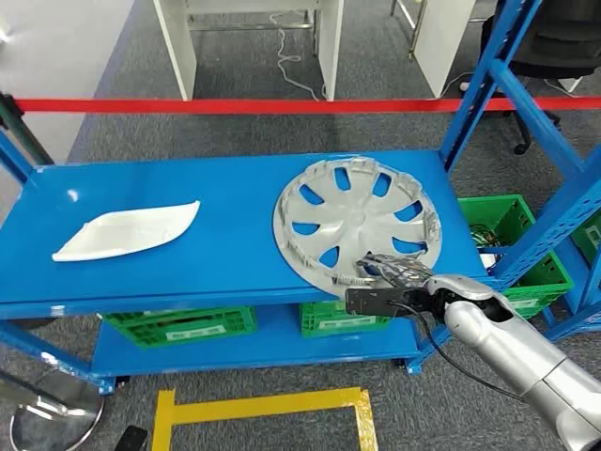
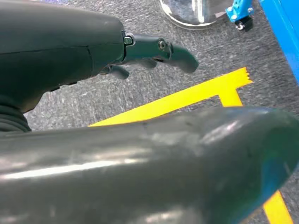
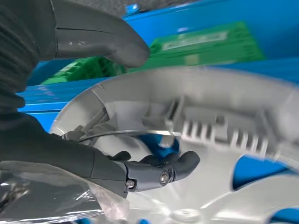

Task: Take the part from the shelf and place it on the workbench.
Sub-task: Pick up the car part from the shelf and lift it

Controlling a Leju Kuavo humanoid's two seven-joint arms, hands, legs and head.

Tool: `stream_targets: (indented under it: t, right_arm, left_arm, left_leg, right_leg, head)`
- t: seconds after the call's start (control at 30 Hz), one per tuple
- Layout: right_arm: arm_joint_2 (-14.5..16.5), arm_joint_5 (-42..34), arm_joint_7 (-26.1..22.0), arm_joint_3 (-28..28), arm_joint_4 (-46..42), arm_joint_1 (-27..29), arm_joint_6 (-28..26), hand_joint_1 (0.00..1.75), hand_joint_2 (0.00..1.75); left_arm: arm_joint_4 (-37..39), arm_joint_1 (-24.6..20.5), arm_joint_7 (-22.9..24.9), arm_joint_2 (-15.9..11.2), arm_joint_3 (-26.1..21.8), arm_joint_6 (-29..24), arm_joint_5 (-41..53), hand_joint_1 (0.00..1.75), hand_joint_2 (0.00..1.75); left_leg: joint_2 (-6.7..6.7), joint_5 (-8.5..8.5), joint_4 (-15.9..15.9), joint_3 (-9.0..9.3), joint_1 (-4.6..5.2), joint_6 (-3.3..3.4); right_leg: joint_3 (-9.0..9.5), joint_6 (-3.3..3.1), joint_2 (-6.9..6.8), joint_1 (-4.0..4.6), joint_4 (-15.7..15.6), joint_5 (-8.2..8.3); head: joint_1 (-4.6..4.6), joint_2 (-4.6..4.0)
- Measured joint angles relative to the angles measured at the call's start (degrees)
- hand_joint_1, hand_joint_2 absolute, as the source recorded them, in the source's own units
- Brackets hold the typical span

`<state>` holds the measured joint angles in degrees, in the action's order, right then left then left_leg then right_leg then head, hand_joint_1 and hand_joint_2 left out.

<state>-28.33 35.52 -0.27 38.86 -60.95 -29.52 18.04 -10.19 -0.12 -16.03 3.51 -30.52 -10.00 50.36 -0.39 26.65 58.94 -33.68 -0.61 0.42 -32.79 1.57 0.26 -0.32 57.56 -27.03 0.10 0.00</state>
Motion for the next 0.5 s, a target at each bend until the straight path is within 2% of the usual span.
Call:
stream_targets:
  t: [0.07,0.13,0.17,0.23,0.27,0.3,0.33,0.4,0.43,0.47,0.5]
  right_arm:
    - [-0.07,0.0,0.07,0.45,-0.18,-0.2,0.39,0.0,1.75]
    - [-0.24,0.01,0.2,1.42,-0.55,-0.75,1.06,0.0,1.75]
    - [-0.32,0.04,0.27,1.98,-0.7,-1.04,1.26,0.0,1.75]
    - [-0.37,0.38,0.49,3.22,-0.87,-1.42,1.22,0.0,1.75]
    - [-0.37,0.81,0.69,3.88,-0.92,-1.47,0.83,0.0,1.75]
    - [-0.37,1.43,0.98,4.52,-1.07,-1.52,0.2,0.0,1.75]
    - [-0.37,2.23,1.35,5.12,-1.31,-1.65,-0.66,0.0,1.75]
    - [-0.32,4.21,2.27,6.06,-2.06,-2.2,-2.66,0.0,1.75]
    - [-0.23,5.35,2.83,6.47,-2.45,-2.53,-3.58,0.0,1.75]
    - [-0.12,6.59,3.49,6.87,-2.82,-2.76,-4.34,0.0,1.75]
    - [0.03,7.93,4.23,7.32,-3.11,-2.87,-4.91,0.0,1.75]
  left_arm:
    - [0.0,0.01,-0.05,0.04,-0.08,0.01,0.07,0.0,0.0]
    - [0.0,-0.02,-0.17,0.12,-0.3,0.03,0.21,0.0,0.0]
    - [0.0,-0.05,-0.21,0.15,-0.44,0.03,0.3,0.0,0.0]
    - [0.0,-0.05,-0.25,0.12,-0.78,0.06,0.46,0.0,0.0]
    - [0.0,-0.03,-0.25,0.13,-0.91,0.1,0.53,0.0,0.0]
    - [0.0,-0.02,-0.25,0.15,-1.01,0.15,0.58,0.0,0.0]
    - [0.0,-0.01,-0.25,0.19,-1.1,0.2,0.62,0.0,0.0]
    - [0.0,-0.03,-0.25,0.31,-1.3,0.28,0.69,0.0,0.0]
    - [0.0,-0.04,-0.25,0.35,-1.43,0.31,0.73,0.0,0.0]
    - [0.0,-0.03,-0.25,0.39,-1.61,0.34,0.76,0.0,0.0]
    - [0.0,0.01,-0.25,0.42,-1.81,0.38,0.8,0.0,0.0]
  left_leg:
    - [0.02,-0.21,-0.26,0.05,-0.09,0.45]
    - [0.05,-0.56,-0.64,0.08,-0.25,1.2]
    - [0.06,-0.67,-0.76,0.06,-0.31,1.44]
    - [0.08,-0.69,-0.76,-0.03,-0.25,1.65]
    - [0.07,-0.68,-0.75,-0.03,-0.22,1.68]
    - [0.04,-0.66,-0.73,-0.01,-0.21,1.69]
    - [0.01,-0.63,-0.71,0.04,-0.2,1.67]
    - [-0.05,-0.52,-0.65,0.12,-0.16,1.47]
    - [-0.06,-0.45,-0.55,0.06,-0.05,1.24]
    - [-0.05,-0.46,-0.52,-0.04,0.04,0.94]
    - [-0.05,-0.53,-0.54,-0.14,0.12,0.62]
  right_leg:
    - [-0.13,0.31,-0.01,-0.08,0.04,-0.12]
    - [-1.4,0.81,-0.07,-0.22,2.3,-1.77]
    - [-2.84,0.98,-0.09,-0.28,5.19,-3.39]
    - [-6.47,1.22,-0.11,-0.3,12.94,-6.75]
    - [-7.81,1.28,-0.11,-0.31,15.66,-7.42]
    - [-8.24,1.29,-0.11,-0.32,16.38,-7.0]
    - [-7.53,1.21,-0.13,-0.32,14.71,-5.5]
    - [-3.9,0.92,-0.18,-0.33,6.98,-1.6]
    - [-2.09,0.74,-0.18,-0.29,3.41,-0.47]
    - [-0.97,0.57,-0.16,-0.23,1.23,-0.03]
    - [-0.5,0.36,-0.12,-0.13,0.4,-0.16]
  head:
    - [0.02,0.0]
    - [0.23,0.0]
    - [0.32,0.0]
    - [0.45,0.0]
    - [0.43,0.0]
    - [0.46,0.0]
    - [0.46,0.0]
    - [0.46,0.0]
    - [0.45,0.0]
    - [0.42,0.0]
    - [0.4,0.0]
